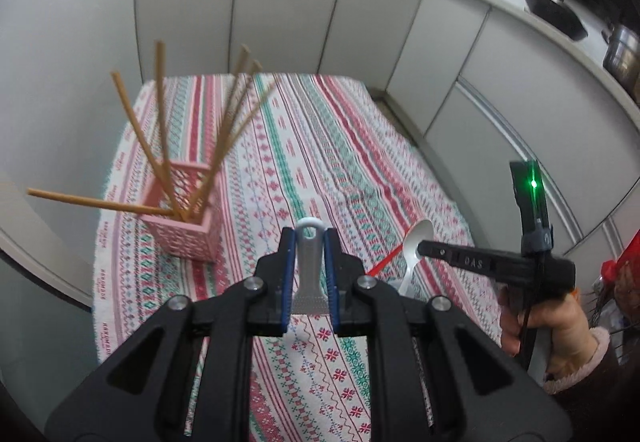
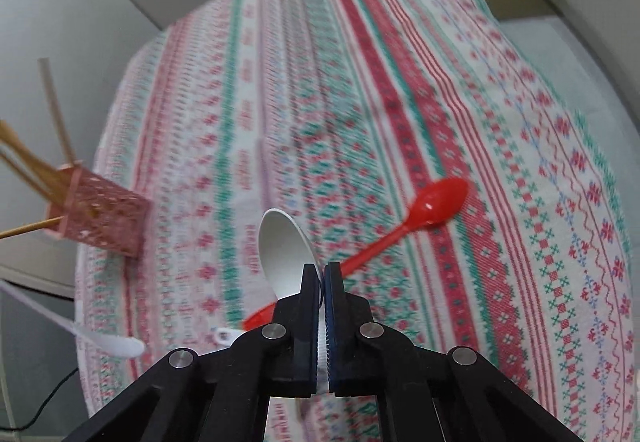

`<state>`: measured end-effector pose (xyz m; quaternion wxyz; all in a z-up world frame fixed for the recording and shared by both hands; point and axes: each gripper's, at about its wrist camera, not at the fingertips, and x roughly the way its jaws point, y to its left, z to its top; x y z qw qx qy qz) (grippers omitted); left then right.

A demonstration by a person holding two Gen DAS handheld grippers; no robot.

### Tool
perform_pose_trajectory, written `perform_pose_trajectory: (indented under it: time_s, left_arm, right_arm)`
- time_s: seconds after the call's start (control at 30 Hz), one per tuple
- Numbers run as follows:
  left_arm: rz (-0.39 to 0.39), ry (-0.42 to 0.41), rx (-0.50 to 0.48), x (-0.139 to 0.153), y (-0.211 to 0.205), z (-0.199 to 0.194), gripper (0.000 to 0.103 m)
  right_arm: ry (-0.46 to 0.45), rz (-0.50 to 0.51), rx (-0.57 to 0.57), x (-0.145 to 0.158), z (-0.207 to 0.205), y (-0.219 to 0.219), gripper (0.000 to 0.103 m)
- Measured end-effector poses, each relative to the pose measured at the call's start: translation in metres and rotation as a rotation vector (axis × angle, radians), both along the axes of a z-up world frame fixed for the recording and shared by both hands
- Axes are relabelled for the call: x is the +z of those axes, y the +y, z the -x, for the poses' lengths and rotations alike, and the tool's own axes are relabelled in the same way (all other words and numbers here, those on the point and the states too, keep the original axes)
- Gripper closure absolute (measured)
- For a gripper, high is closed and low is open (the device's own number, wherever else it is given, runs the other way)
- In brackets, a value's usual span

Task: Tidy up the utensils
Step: 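Lift and carry the paddle and white spoon toward the pink basket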

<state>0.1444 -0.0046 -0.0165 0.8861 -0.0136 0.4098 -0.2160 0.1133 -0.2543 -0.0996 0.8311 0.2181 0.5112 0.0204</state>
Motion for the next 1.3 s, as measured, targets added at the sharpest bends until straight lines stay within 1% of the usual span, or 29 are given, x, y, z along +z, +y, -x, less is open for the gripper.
perform_pose_trajectory:
  time_s: [0.3, 0.47, 0.6, 0.7, 0.8, 0.87, 0.97, 1.1, 1.3]
  left_arm:
    - [0.098, -0.109, 0.085, 0.037, 0.041, 0.007, 0.087]
    - [0.108, -0.185, 0.163, 0.051, 0.058, 0.005, 0.087]
    - [0.103, -0.208, 0.22, 0.053, 0.069, -0.002, 0.087]
    - [0.092, -0.222, 0.246, 0.051, 0.072, -0.007, 0.087]
    - [0.057, -0.239, 0.258, 0.047, 0.069, -0.016, 0.087]
    - [0.034, -0.236, 0.259, 0.041, 0.068, -0.024, 0.087]
    - [0.012, -0.22, 0.264, 0.03, 0.066, -0.038, 0.087]
    - [-0.022, -0.218, 0.264, 0.018, 0.065, -0.05, 0.087]
    - [-0.027, -0.219, 0.255, 0.009, 0.065, -0.06, 0.087]
  right_arm:
    - [-0.171, -0.008, 0.033, 0.057, 0.012, 0.024, 0.101]
    - [-0.269, -0.025, 0.04, 0.088, 0.018, 0.04, 0.101]
    - [-0.336, -0.03, 0.045, 0.105, 0.016, 0.055, 0.101]
    - [-0.366, -0.033, 0.042, 0.112, 0.012, 0.063, 0.101]
    - [-0.381, -0.057, 0.038, 0.116, 0.009, 0.067, 0.101]
    - [-0.39, -0.071, 0.028, 0.117, 0.005, 0.07, 0.101]
    - [-0.4, -0.064, 0.013, 0.117, 0.002, 0.073, 0.101]
    - [-0.395, -0.069, 0.006, 0.114, -0.003, 0.074, 0.101]
    - [-0.394, -0.067, -0.002, 0.112, -0.006, 0.072, 0.101]
